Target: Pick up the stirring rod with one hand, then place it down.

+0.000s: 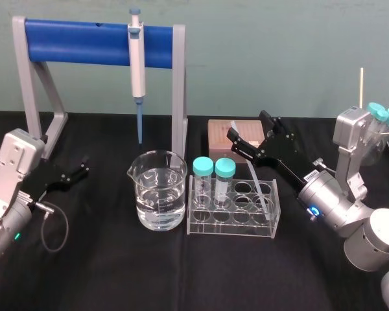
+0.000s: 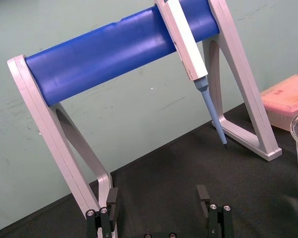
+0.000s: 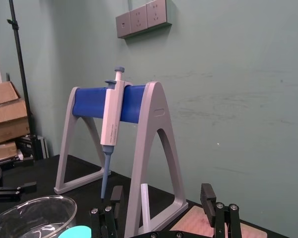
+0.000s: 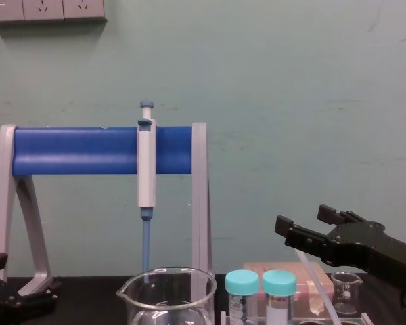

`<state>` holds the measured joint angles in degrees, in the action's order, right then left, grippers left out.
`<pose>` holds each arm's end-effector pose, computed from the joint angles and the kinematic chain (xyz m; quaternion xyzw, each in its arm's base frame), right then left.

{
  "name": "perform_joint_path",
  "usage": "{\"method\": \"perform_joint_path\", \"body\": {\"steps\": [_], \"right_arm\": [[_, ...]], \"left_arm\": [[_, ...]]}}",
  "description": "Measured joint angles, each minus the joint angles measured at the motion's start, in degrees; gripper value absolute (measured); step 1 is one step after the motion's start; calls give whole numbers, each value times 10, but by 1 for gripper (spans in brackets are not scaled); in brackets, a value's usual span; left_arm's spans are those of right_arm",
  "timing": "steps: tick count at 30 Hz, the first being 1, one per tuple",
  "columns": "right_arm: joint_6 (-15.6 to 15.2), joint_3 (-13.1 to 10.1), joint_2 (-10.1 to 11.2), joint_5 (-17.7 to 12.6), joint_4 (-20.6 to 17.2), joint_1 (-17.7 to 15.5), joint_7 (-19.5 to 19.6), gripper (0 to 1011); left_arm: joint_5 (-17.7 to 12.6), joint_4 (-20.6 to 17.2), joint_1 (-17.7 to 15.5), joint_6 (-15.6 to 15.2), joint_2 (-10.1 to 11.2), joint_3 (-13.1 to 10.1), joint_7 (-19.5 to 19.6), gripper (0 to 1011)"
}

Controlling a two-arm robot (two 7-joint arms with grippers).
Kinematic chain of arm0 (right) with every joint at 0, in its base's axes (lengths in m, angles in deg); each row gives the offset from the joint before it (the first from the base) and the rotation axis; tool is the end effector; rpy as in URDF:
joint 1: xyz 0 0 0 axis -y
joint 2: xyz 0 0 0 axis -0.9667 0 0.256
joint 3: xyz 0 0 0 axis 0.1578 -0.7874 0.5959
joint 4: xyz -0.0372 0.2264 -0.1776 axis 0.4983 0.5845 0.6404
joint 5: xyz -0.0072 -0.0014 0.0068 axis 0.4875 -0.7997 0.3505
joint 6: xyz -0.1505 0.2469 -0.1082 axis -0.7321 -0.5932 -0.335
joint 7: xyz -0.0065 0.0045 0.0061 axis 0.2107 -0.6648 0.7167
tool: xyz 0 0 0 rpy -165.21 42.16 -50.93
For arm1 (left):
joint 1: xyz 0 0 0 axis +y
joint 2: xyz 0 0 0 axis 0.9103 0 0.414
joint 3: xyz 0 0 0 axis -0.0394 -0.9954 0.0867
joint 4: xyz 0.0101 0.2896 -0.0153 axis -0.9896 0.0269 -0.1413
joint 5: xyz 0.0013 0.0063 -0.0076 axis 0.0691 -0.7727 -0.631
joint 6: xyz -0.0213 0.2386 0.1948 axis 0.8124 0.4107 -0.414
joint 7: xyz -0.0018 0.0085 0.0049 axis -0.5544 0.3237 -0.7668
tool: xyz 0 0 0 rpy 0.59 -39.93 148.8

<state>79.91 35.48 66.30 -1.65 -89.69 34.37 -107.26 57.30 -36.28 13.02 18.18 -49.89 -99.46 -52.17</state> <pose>0.4139 -0.0227 -0.3138 0.0808 -0.0441 -0.4346 0.8959 0.3579 0.0826 -0.3023 0.1413 -0.1324 0.5800 0.7913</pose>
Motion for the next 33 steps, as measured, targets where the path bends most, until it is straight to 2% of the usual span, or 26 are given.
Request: {"method": "perform_joint_path", "body": {"steps": [4,6,11,16,17,27,33], "right_arm": [[0,-1,1,3,-4,-1,3,1002],[-2,-6,3,6,-19,-6,15,1002],[-17,-34,10,13,-68,-30,64,1002],[-32,-59,18,25,-94,-50,100,1002],[-43,-66,21,30,-98,-56,111,1002],[-101,-89,27,64,-98,-80,158,1003],[-121,-92,27,75,-95,-84,161,1003]], "left_arm": [[0,0,0,0,0,0,0,1001],[0,0,0,0,0,0,0,1000],[0,0,0,0,0,0,0,1000],[0,0,0,0,0,0,0,1000],[0,0,0,0,0,0,0,1000],[0,0,0,0,0,0,0,1000],[0,0,0,0,0,0,0,1000]]}}
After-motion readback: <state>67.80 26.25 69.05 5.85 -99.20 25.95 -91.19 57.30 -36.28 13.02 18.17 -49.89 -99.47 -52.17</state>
